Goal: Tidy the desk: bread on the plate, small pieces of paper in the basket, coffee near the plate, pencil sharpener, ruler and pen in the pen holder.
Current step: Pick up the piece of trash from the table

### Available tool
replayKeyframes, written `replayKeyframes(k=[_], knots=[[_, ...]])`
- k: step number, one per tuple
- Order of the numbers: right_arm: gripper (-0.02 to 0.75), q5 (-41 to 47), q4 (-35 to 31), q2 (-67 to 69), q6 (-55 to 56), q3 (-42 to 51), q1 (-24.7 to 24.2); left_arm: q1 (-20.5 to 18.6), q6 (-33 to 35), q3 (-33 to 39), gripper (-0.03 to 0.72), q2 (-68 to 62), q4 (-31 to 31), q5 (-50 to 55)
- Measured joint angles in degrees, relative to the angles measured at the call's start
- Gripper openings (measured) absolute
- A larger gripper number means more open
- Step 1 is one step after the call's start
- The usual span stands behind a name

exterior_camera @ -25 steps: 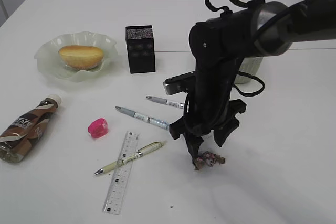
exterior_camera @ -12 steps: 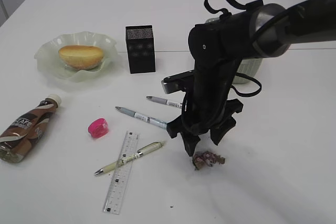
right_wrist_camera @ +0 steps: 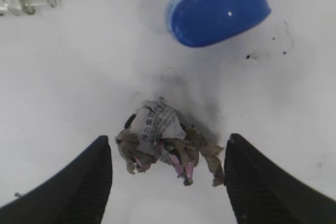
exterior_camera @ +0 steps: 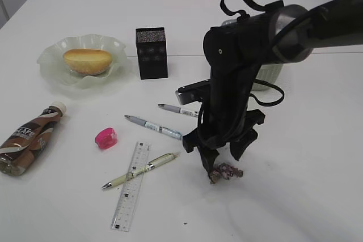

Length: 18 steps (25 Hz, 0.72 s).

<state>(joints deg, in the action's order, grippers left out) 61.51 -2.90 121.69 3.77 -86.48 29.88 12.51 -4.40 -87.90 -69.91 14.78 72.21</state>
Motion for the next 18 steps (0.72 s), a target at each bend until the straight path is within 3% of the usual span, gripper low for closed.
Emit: replayKeyframes(k=[13, 18], knots=[[0.482, 0.2, -0.36, 3.09, 0.0, 0.0, 0.0, 0.0, 0.0, 0.0, 0.505, 0.0, -0.87, 0.0], [0.342, 0.2, -0.36, 3.09, 0.0, 0.0, 0.0, 0.0, 0.0, 0.0, 0.505, 0.0, -1.62, 0.0]])
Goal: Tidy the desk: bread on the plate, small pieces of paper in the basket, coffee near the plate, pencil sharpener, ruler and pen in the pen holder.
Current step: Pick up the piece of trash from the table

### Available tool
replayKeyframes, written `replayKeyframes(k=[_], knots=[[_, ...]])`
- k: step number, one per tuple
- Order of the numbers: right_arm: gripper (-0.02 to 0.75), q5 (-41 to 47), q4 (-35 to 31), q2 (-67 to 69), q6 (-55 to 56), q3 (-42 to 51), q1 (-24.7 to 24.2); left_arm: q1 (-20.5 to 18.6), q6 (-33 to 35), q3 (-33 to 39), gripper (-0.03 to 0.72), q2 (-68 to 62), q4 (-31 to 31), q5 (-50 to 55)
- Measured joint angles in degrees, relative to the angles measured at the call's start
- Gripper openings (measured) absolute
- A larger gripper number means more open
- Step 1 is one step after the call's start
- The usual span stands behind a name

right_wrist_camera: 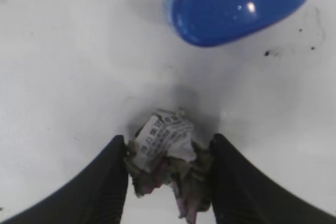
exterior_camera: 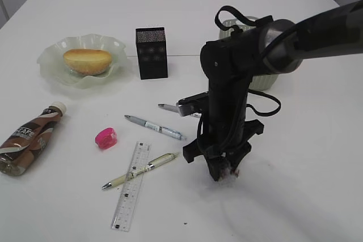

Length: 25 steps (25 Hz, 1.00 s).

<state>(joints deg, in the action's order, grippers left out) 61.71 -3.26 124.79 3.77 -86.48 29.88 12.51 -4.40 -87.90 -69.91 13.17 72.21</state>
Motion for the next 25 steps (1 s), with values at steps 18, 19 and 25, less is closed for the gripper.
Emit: replayKeyframes(k=[18, 19, 25], knots=[[0.083, 7.11, -0.09, -4.17, 0.0, -7.14, 0.0, 0.0, 0.0, 0.0, 0.505, 0.0, -0.15, 0.0], [0.082, 7.38, -0.09, -4.82, 0.0, -8.37, 0.0, 0.0, 0.0, 0.0, 0.505, 0.0, -0.15, 0.0], [0.081, 8.24, 1.08, -7.97, 1.01, -17.02, 0.08, 0.0, 0.0, 0.0, 0.505, 0.0, -0.24, 0.0]])
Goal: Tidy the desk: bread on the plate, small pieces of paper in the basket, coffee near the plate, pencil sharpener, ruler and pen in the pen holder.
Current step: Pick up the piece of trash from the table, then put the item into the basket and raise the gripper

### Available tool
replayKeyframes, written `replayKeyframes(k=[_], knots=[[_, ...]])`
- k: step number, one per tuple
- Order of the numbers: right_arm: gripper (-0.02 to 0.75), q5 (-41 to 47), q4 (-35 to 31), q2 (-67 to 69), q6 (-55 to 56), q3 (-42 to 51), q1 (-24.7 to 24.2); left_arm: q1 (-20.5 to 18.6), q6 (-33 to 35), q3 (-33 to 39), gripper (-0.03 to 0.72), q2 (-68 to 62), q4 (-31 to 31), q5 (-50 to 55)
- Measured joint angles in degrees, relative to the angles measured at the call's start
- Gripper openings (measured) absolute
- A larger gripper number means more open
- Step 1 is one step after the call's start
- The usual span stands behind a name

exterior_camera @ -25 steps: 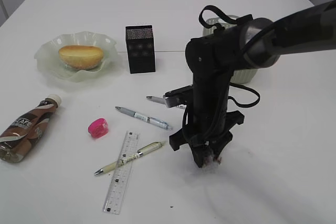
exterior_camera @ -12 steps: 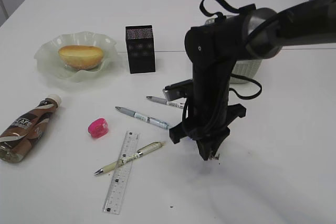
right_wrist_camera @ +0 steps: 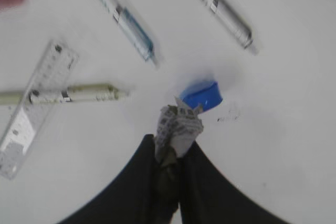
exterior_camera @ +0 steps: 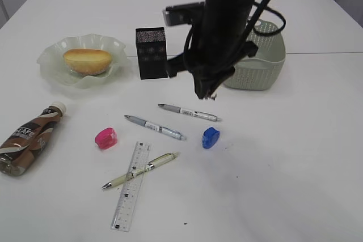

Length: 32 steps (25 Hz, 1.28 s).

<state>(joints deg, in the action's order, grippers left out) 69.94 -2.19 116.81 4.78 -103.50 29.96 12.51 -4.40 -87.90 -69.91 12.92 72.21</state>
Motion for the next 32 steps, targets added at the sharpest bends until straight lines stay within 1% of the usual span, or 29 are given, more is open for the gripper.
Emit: replayKeyframes(k=[2, 5, 13, 16, 20, 27, 30, 32], knots=[[0.081, 0.15, 2.19, -0.24, 0.82, -3.93, -0.42, 0.0, 0.0, 0.0, 0.505, 0.0, -0.02, 0.0], [0.081, 0.5, 3.01, -0.24, 1.62, -9.62, -2.25, 0.0, 0.0, 0.0, 0.505, 0.0, -0.12, 0.0], [0.081, 1.2, 4.04, 4.61, 3.22, -21.96, -14.62, 0.0, 0.0, 0.0, 0.505, 0.0, -0.23, 0.0], [0.081, 1.31, 4.48, 7.82, 3.33, -24.37, -17.5, 0.0, 0.0, 0.0, 0.505, 0.0, -0.23, 0.0], [0.081, -0.7, 4.96, 12.48, 3.33, -26.29, -18.8, 0.0, 0.0, 0.0, 0.505, 0.0, -0.23, 0.0], [0.085, -8.63, 8.58, 18.0, 3.74, -27.66, -19.23, 0.0, 0.0, 0.0, 0.505, 0.0, -0.33, 0.0], [0.13, -10.77, 9.46, 18.82, 4.26, -27.68, -19.75, 0.0, 0.0, 0.0, 0.505, 0.0, -0.33, 0.0], [0.204, -11.81, 9.46, 19.05, 4.41, -27.68, -20.37, 0.0, 0.0, 0.0, 0.505, 0.0, -0.33, 0.0]])
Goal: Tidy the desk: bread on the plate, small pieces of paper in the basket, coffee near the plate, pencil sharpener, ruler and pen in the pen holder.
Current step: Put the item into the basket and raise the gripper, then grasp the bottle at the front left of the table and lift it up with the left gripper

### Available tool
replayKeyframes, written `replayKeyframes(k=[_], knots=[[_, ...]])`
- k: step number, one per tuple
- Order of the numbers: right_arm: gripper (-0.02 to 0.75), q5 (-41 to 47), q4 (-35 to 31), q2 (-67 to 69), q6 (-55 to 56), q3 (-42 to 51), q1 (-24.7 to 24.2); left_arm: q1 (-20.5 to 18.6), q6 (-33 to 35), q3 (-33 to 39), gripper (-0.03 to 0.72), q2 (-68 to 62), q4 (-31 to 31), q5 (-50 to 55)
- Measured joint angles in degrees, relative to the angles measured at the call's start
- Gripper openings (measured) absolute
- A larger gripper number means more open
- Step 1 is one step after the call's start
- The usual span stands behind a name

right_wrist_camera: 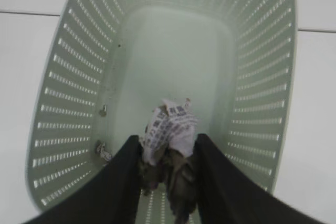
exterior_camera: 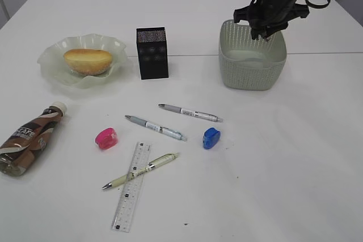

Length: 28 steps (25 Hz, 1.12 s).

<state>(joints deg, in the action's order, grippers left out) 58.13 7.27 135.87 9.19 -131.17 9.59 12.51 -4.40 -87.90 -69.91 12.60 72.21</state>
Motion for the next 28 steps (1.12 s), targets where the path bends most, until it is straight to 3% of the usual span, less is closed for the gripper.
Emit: replayKeyframes(k=[4, 7, 13, 19, 28], knots=[[0.357, -0.93, 0.0, 0.12, 0.13, -0.1, -0.69, 0.0, 0.0, 0.0, 0.505, 0.0, 0.0, 0.0], [0.398, -1.77, 0.0, 0.12, 0.13, -0.1, -0.72, 0.0, 0.0, 0.0, 0.505, 0.0, 0.0, 0.0], [0.407, -1.68, -0.24, 0.12, 0.13, -0.1, -0.82, 0.0, 0.0, 0.0, 0.505, 0.0, 0.0, 0.0], [0.407, 11.34, -1.52, -3.21, 0.13, -3.44, -0.82, 0.0, 0.0, 0.0, 0.505, -0.42, -0.55, 0.0], [0.393, 13.35, -3.35, -10.46, 0.13, -2.72, -0.82, 0.0, 0.0, 0.0, 0.505, -4.62, -2.39, 0.0]])
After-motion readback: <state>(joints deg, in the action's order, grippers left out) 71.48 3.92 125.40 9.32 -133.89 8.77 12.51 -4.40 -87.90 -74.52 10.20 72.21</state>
